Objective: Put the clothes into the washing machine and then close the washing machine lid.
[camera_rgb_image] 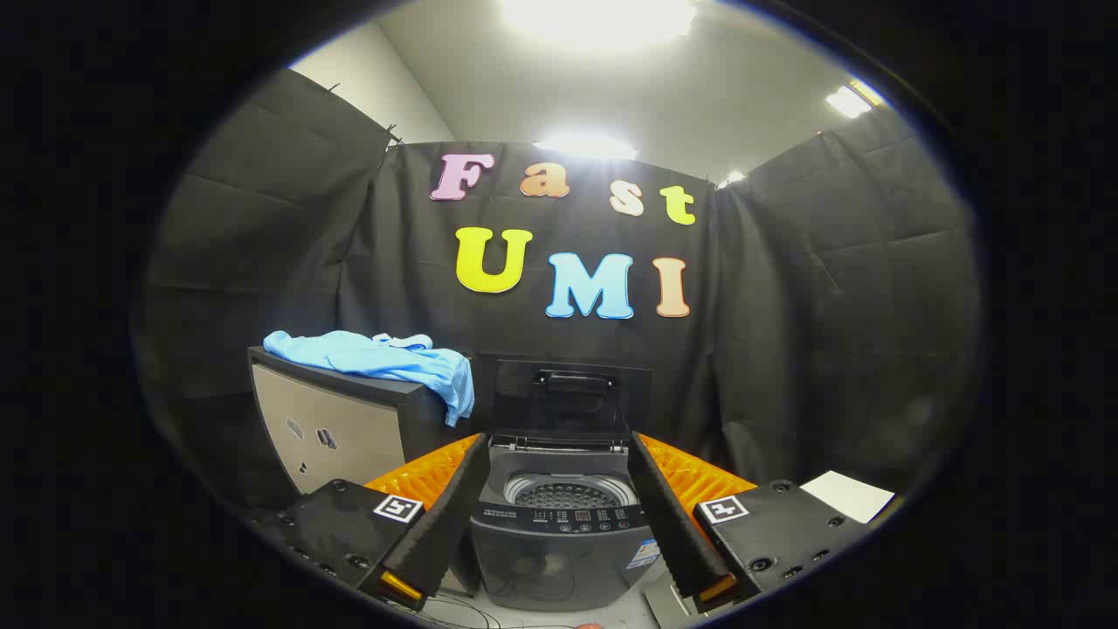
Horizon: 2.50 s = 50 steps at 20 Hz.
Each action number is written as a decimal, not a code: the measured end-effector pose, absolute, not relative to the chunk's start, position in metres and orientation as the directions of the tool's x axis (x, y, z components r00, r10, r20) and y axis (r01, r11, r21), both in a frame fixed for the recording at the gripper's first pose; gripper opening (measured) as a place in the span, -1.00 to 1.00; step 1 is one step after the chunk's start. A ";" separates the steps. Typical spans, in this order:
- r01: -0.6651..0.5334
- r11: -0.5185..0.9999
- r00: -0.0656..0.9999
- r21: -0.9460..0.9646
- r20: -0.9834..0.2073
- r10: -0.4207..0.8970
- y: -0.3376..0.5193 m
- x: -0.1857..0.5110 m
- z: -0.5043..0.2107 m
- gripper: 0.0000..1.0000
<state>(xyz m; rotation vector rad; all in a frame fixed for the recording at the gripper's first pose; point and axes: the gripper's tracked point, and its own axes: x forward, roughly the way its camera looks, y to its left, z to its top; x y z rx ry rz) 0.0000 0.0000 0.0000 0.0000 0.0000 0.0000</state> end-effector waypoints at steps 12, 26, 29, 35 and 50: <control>-0.004 1.000 1.000 0.000 -0.005 0.004 -0.009 -0.003 -0.007 0.98; -0.015 1.000 1.000 0.010 -0.010 0.015 -0.006 0.000 -0.006 0.98; -0.027 1.000 1.000 0.009 -0.002 0.027 0.002 0.004 -0.001 0.98; -0.070 0.997 0.997 -0.010 0.029 0.071 0.023 0.021 0.021 0.98; -0.216 0.976 0.975 0.030 0.056 0.214 0.083 0.100 0.071 0.98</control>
